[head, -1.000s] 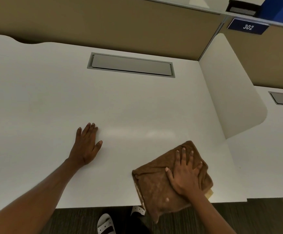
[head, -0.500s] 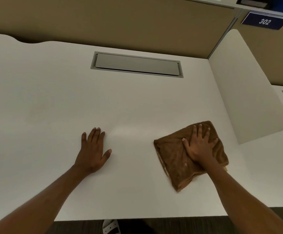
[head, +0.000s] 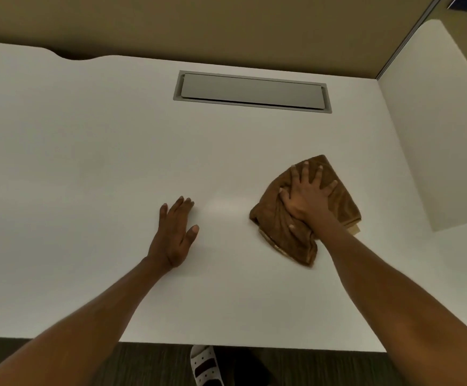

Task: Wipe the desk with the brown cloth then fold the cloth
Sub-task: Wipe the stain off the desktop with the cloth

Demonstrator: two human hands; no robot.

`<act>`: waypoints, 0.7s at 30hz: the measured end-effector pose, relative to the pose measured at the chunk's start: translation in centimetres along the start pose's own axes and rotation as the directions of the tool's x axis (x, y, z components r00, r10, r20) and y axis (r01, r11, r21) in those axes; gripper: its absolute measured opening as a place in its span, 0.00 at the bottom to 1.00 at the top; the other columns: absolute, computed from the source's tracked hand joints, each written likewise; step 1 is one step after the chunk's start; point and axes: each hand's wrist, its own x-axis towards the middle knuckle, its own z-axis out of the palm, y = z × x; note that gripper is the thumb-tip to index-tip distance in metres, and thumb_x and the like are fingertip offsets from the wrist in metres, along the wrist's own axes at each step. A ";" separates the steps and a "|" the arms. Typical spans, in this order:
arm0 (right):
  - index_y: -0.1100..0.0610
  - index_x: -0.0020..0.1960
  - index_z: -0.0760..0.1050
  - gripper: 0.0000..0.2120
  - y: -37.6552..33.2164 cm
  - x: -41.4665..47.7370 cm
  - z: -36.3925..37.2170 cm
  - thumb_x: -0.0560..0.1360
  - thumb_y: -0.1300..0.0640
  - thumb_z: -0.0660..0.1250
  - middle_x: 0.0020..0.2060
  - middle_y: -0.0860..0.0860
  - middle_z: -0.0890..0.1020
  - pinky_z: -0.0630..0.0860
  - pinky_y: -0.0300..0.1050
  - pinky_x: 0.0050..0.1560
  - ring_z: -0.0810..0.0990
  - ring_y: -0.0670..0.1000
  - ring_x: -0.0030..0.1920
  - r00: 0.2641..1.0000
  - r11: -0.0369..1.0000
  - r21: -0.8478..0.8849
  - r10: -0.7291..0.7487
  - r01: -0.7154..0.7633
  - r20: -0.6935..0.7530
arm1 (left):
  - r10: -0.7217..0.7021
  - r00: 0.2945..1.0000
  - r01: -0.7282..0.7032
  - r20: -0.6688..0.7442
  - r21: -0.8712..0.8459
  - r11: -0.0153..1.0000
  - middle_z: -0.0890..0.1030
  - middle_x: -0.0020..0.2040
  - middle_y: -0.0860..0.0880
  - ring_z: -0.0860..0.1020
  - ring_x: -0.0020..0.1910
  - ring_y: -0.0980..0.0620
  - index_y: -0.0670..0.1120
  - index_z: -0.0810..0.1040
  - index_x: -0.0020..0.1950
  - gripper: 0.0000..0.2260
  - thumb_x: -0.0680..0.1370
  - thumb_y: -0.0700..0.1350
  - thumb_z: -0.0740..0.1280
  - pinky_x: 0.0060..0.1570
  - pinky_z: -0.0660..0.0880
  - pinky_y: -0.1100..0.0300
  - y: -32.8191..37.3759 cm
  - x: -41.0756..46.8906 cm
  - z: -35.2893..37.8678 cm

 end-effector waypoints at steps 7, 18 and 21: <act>0.52 0.78 0.49 0.38 -10.9 -2.0 1.3 0.74 0.33 0.45 0.78 0.58 0.50 0.41 0.82 0.64 0.44 0.69 0.75 0.968 0.968 -0.029 -0.249 0.248 -0.030 | -0.081 0.993 0.066 -0.086 -0.160 0.985 0.62 0.75 0.41 0.55 0.75 0.53 0.38 0.58 0.75 0.32 0.78 0.58 0.49 0.75 0.47 0.53 -0.3 -0.3 0.0; 0.53 0.77 0.55 0.36 -21.6 -12.1 4.3 0.72 0.38 0.50 0.77 0.61 0.55 0.38 0.80 0.64 0.48 0.70 0.75 0.924 0.925 0.017 -0.379 0.380 -0.055 | -0.185 0.980 0.198 0.079 -0.219 0.955 0.59 0.77 0.46 0.56 0.76 0.52 0.49 0.56 0.76 0.33 0.76 0.65 0.49 0.72 0.53 0.57 -1.9 -3.7 -1.5; 0.53 0.77 0.53 0.38 -22.1 -15.1 4.6 0.72 0.37 0.50 0.77 0.62 0.54 0.37 0.79 0.64 0.46 0.69 0.75 0.932 0.931 0.037 -0.361 0.362 -0.031 | -0.175 0.977 0.196 0.120 -0.188 0.962 0.59 0.77 0.49 0.56 0.76 0.54 0.52 0.56 0.76 0.29 0.78 0.63 0.50 0.73 0.54 0.55 -2.0 -6.4 -2.0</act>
